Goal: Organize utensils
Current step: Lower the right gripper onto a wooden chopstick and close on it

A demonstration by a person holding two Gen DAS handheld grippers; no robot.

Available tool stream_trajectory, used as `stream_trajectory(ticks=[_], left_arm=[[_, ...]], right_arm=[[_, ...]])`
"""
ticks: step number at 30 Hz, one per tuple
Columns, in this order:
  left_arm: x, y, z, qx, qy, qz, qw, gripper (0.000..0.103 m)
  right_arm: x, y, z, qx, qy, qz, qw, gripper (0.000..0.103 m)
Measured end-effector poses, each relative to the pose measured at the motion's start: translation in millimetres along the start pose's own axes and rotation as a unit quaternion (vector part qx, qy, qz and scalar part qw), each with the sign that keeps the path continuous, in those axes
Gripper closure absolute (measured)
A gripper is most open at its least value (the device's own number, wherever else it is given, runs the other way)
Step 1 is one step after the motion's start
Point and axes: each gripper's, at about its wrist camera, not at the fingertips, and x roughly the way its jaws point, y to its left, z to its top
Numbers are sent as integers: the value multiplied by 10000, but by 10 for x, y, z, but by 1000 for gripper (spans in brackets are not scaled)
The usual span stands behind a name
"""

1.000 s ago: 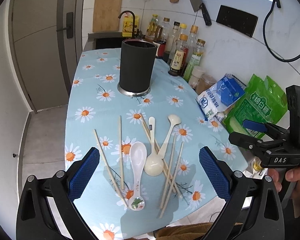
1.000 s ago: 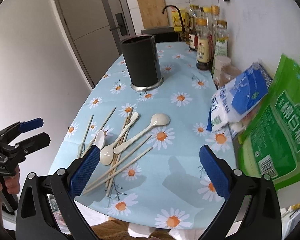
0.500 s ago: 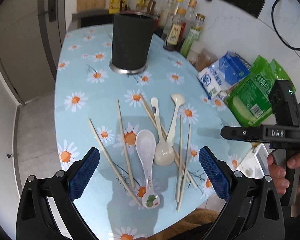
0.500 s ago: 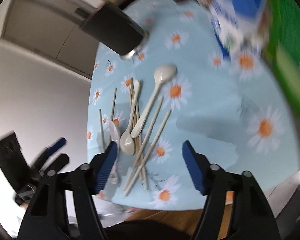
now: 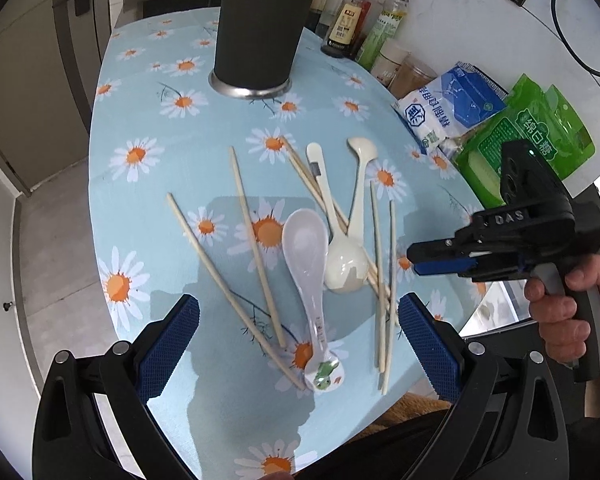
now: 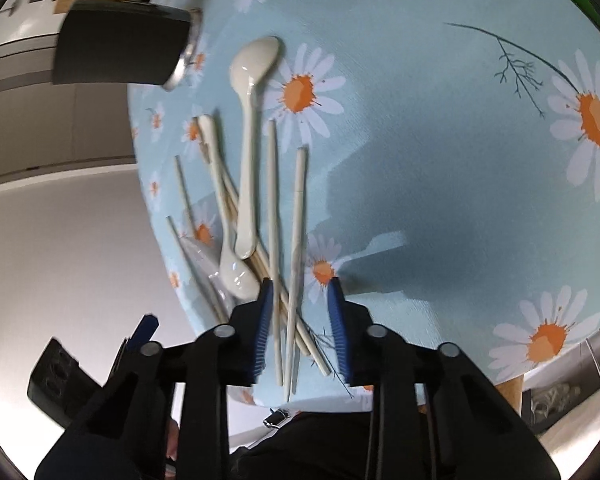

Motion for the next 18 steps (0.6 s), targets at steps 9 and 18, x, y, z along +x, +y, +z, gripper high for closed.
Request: stream_trajectory(ticks=[9,18], left_arm=[[31,191,-90,-30,61,-286,9996,7],[52,411,-113,-148,-32,-600,9981,7]], right_arm=[[158,214,54,46,-50,-702,9975,86],[251,403,72,122,-228,-1461,9889,92]])
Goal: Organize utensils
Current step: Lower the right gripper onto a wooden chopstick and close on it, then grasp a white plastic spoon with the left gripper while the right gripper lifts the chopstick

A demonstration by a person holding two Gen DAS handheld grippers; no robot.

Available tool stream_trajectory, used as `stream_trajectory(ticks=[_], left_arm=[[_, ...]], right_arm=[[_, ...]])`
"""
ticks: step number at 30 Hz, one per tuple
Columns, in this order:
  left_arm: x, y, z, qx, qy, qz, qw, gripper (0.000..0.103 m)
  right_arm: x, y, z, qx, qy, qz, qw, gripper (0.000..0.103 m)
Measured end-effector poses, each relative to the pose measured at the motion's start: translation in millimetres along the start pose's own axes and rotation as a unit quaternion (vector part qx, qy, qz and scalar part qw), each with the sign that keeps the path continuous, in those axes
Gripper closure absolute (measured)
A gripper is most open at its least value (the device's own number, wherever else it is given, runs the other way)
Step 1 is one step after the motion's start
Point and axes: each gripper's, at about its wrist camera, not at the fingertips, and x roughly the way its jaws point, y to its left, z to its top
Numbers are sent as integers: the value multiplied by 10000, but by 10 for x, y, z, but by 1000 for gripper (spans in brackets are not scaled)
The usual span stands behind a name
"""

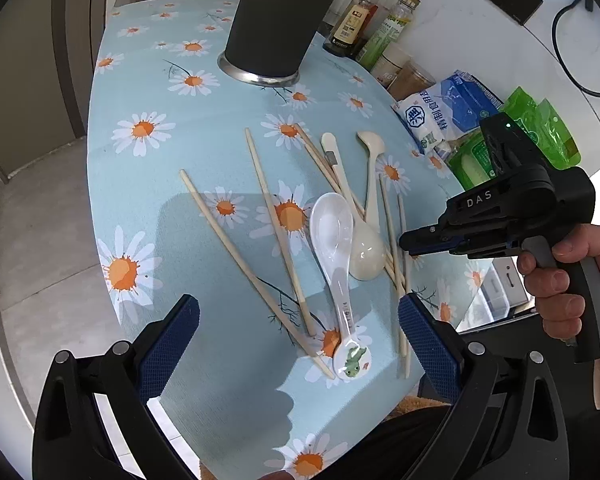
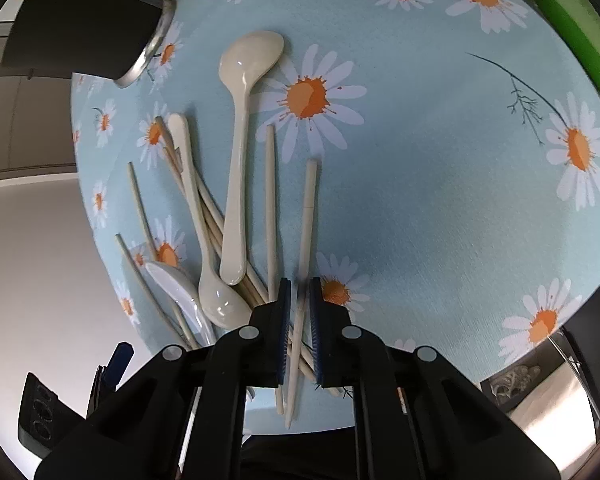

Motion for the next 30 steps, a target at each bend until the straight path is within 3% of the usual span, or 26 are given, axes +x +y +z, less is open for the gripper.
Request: stream_trajectory(ticks=[8,20,25,30], left_arm=[[86,-35,-20,119,79,-145,9998,7],[183,-257,-34,226,288,242,9990,8],[265,-342,-4,167,407,502,9978,24],[345,-319,127,-212,396,464,9979,43]], right_arm=[[41,124,-13,-33,-56,-442,9990,97],[14,79,-28,-389,30,45,9992,98],[-106,80,-8,-743,-79,231,9969,98],[-263,27,59,-1009,-198,470,9936,98]])
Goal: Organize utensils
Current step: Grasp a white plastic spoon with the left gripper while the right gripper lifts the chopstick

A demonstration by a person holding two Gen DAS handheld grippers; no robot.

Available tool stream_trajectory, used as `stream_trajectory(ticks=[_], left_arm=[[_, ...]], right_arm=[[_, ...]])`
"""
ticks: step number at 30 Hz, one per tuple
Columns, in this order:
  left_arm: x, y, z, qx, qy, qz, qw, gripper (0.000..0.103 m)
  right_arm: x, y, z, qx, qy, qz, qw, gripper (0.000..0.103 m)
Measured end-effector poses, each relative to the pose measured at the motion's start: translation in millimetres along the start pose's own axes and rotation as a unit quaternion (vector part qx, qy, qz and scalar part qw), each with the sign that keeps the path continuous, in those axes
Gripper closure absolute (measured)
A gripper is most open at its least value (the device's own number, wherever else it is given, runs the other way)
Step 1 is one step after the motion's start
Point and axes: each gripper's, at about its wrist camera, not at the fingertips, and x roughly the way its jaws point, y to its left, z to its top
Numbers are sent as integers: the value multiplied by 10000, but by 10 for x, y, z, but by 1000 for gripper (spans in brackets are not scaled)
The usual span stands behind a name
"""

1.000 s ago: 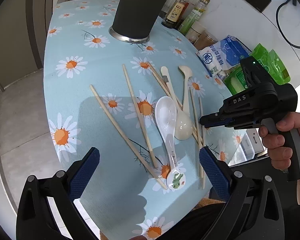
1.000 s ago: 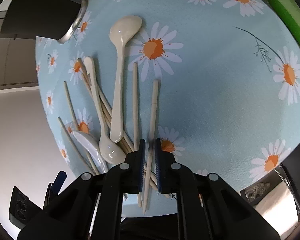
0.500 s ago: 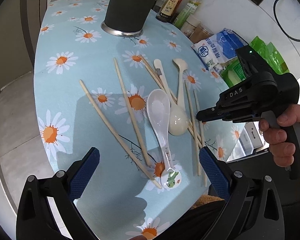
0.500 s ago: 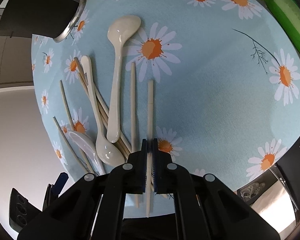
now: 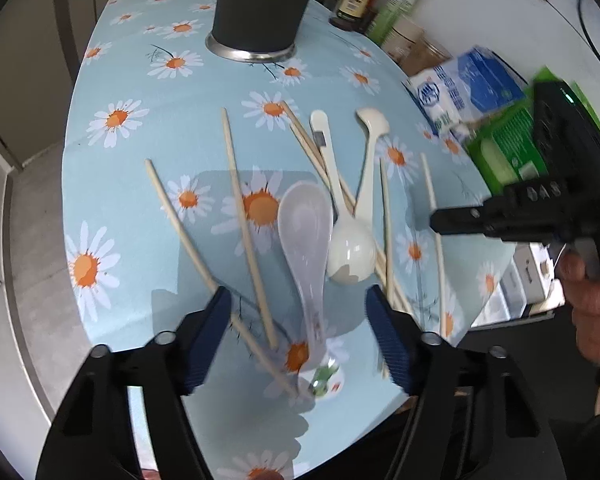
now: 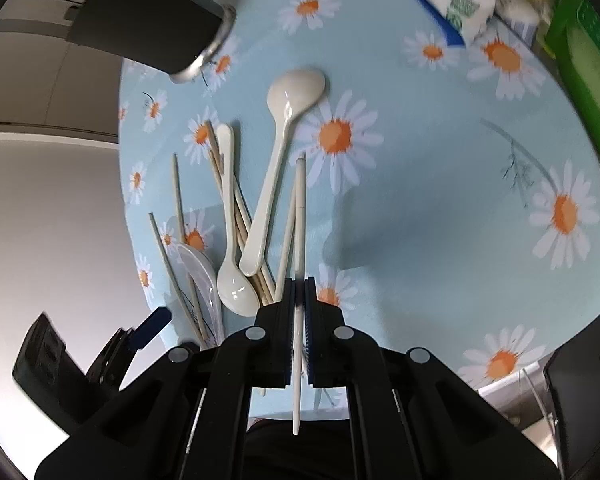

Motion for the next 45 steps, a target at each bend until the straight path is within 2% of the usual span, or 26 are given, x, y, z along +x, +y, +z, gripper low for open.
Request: stream_trajectory(ticks=[6,10,17,22,30,39,45], left_arm=[[89,50,186,-186,-45,90,9998,61],[189,73,276,-128,37,138,9998,77],[296,54,374,193,136,72,9997,78],[365,79,396,304,214,34,9993,97],[284,112,387,209,41,-95,9997,100],[140,62,344,145,-188,76,9997,101],[-123,6,373,64,-514,297,9982,101]], right_arm=[[-165,-138,62,-128,-66,244,9996,98],[-248,-193,89,-208,-77,364,9991,98],[-315,-171,112,-301,-168,446,9984,98],[-334,-109,132,-369,-205,465,9980,98],[-309,-36,176,-440,-197,476,9977,98],[-304,50,215,-672,-135,540,9962,98],[-315,162,294,-1042,-32,994,9896,97]])
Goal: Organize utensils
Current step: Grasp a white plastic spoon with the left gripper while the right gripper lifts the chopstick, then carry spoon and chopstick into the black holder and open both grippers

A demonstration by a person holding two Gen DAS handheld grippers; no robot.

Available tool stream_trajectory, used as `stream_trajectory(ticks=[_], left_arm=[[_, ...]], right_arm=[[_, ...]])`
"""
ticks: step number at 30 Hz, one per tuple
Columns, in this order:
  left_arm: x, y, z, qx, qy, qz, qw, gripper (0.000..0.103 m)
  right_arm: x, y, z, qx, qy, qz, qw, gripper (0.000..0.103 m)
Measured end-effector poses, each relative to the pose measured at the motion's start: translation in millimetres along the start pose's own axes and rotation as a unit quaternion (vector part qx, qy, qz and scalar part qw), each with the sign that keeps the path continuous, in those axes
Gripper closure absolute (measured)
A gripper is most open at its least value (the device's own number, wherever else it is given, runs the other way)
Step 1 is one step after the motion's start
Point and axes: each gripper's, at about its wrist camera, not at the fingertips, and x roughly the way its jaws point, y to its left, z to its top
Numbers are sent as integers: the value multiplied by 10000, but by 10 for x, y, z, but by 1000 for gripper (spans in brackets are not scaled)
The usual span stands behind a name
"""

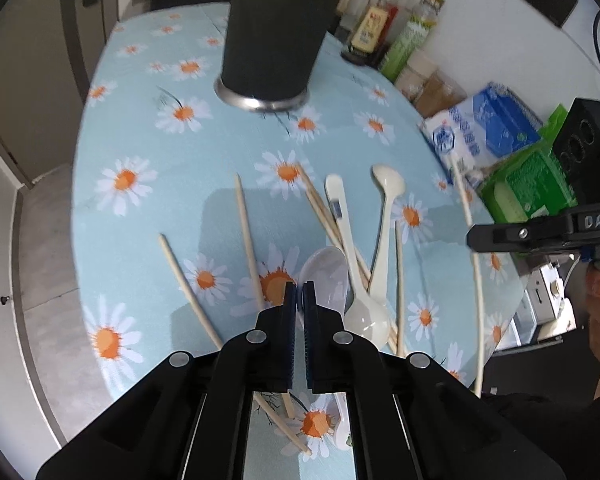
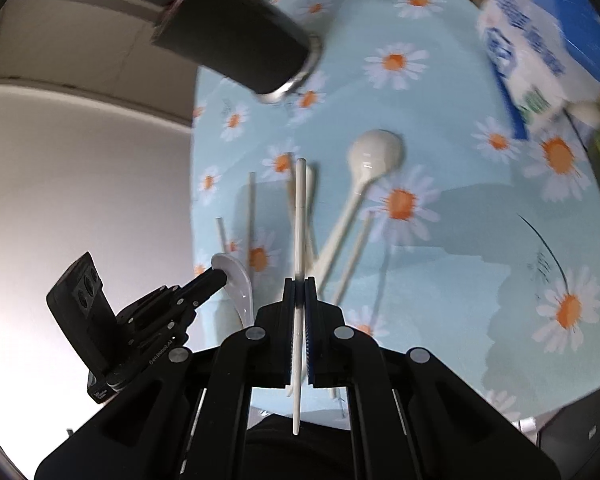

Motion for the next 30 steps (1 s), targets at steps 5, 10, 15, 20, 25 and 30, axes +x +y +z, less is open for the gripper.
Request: stream_trajectory(ticks=[5,10,15,20,25,30], left_arm=[[-287,-75,121,-99,-409,244,9988,101],[-550,-170,309,-367,-995,503,9931,101],[-805,-365,500,-378,-1701,622,9827,101],[-1029,-454,709,-478,-2330,715,9687,101],[-1233,-491,997,-292,-2941,724,9526,101],[-1368,-413,1327,-144,-3422,457,9384,101]], right_arm=[[-36,173,106,-573,-13,271,9980,97],[-97,318,252,-1254,-150,453,9910,97],[-274,476,422,-1967,-600,531,9772,97],[-530,628,627,-2269,-1188,737,9638,97],[-796,897,799,-2718,-2032,897,9364,97],[-964,1148,969,-3080,-2868,641,9049,97]])
